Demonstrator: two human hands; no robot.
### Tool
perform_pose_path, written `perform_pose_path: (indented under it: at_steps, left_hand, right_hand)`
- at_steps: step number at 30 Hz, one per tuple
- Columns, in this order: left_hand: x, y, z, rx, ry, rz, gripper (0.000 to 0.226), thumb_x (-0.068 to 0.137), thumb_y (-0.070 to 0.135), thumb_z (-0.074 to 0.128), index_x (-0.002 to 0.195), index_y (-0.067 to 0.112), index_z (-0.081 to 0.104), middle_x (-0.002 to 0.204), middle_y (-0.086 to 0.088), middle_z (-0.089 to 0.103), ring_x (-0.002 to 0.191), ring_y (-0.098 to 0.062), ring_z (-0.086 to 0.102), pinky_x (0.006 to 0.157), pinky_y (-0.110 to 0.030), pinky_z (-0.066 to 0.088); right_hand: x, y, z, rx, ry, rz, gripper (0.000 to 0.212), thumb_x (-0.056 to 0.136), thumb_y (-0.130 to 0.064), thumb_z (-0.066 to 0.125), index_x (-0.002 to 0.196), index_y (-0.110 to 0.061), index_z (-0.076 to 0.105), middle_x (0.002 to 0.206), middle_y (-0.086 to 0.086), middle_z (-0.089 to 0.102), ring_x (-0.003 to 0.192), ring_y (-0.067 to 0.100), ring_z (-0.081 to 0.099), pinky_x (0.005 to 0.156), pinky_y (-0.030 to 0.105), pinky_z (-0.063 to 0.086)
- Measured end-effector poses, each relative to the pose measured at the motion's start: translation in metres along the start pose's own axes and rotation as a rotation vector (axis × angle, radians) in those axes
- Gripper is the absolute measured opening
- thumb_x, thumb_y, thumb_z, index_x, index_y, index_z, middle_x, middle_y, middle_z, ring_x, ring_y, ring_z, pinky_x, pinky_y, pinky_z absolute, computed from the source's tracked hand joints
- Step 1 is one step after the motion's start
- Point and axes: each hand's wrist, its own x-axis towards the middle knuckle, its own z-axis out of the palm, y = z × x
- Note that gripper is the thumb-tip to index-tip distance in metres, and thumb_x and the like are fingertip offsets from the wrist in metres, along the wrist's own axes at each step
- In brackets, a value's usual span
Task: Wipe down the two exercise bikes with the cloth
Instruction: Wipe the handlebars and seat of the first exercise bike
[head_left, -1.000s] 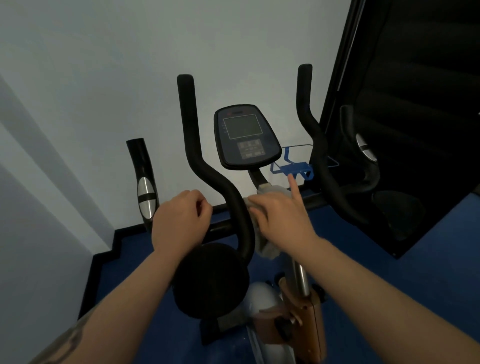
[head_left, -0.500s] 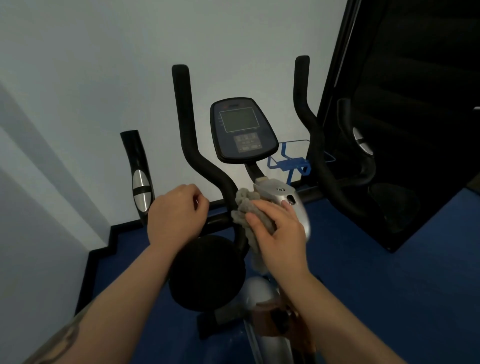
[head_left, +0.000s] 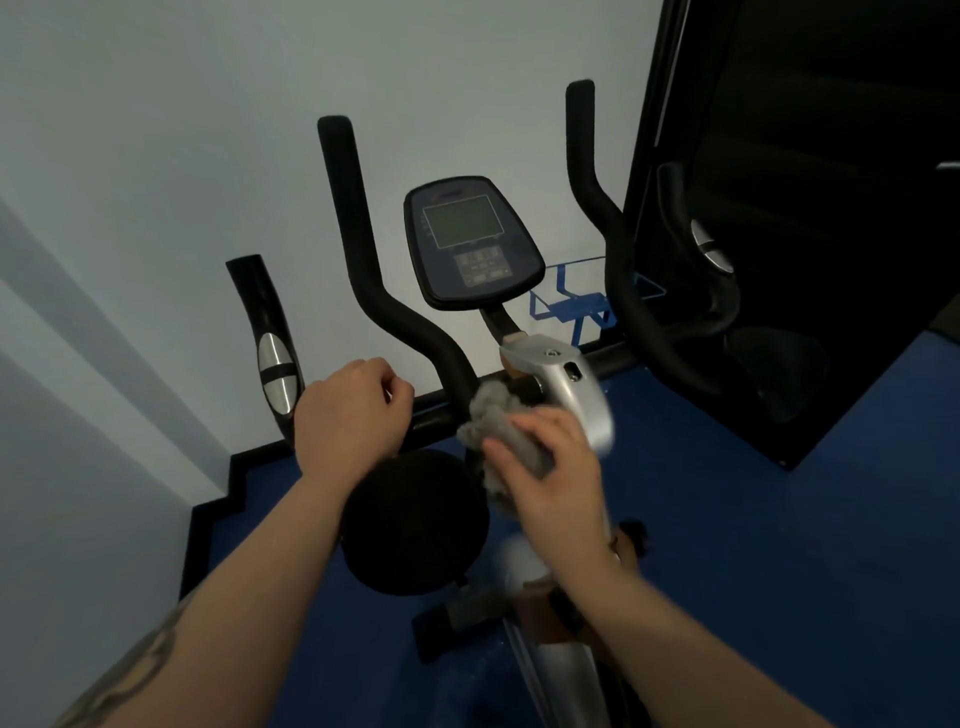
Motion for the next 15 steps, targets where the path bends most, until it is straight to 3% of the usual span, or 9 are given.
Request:
perform_pose_path:
  at_steps: [2, 6, 9, 12, 15]
  left_hand:
    - [0.000, 0.001, 0.001, 0.001, -0.003, -0.006, 0.023, 0.090, 0.028, 0.049, 0.075, 0.017, 0.063, 0.065, 0.006, 0.054, 0.051, -0.006, 0.043, 0.048, -0.023, 0.027]
    - [0.001, 0.001, 0.001, 0.006, -0.011, -0.009, 0.023, 0.089, 0.029, 0.048, 0.073, 0.018, 0.062, 0.065, 0.006, 0.054, 0.051, -0.004, 0.040, 0.048, -0.022, 0.024]
    - [0.000, 0.001, 0.000, -0.008, -0.003, -0.007, 0.023, 0.089, 0.028, 0.049, 0.073, 0.017, 0.061, 0.065, 0.006, 0.053, 0.051, -0.005, 0.039, 0.049, -0.022, 0.024]
    - [-0.001, 0.000, 0.000, -0.014, -0.009, -0.014, 0.023, 0.089, 0.027, 0.049, 0.074, 0.016, 0.062, 0.066, 0.005, 0.055, 0.053, -0.007, 0.044, 0.052, -0.026, 0.033]
    - [-0.001, 0.000, 0.001, -0.001, -0.022, -0.014, 0.023, 0.090, 0.029, 0.049, 0.074, 0.017, 0.061, 0.066, 0.005, 0.055, 0.054, -0.007, 0.045, 0.054, -0.028, 0.034]
  right_hand:
    - [-0.028, 0.002, 0.002, 0.023, -0.018, -0.034, 0.020, 0.080, -0.011, 0.076, 0.095, -0.024, 0.071, 0.103, -0.004, 0.057, 0.097, 0.007, 0.059, 0.082, 0.015, 0.048]
    - [-0.001, 0.002, 0.000, -0.043, 0.013, -0.093, 0.020, 0.075, -0.007, 0.081, 0.094, -0.009, 0.074, 0.097, 0.003, 0.058, 0.091, 0.005, 0.057, 0.079, 0.013, 0.046]
    - [-0.007, 0.000, 0.017, 0.042, 0.158, -0.006, 0.020, 0.076, -0.011, 0.080, 0.092, -0.017, 0.070, 0.098, 0.002, 0.057, 0.092, 0.002, 0.057, 0.078, 0.009, 0.044]
    - [-0.035, 0.008, 0.021, 0.158, 0.137, -0.025, 0.021, 0.077, -0.018, 0.080, 0.090, -0.024, 0.066, 0.097, -0.003, 0.056, 0.091, 0.008, 0.061, 0.077, 0.014, 0.048]
    - [-0.005, 0.005, 0.017, 0.108, 0.123, -0.073, 0.021, 0.073, -0.025, 0.081, 0.089, -0.017, 0.068, 0.094, -0.001, 0.058, 0.089, 0.005, 0.060, 0.076, 0.012, 0.046]
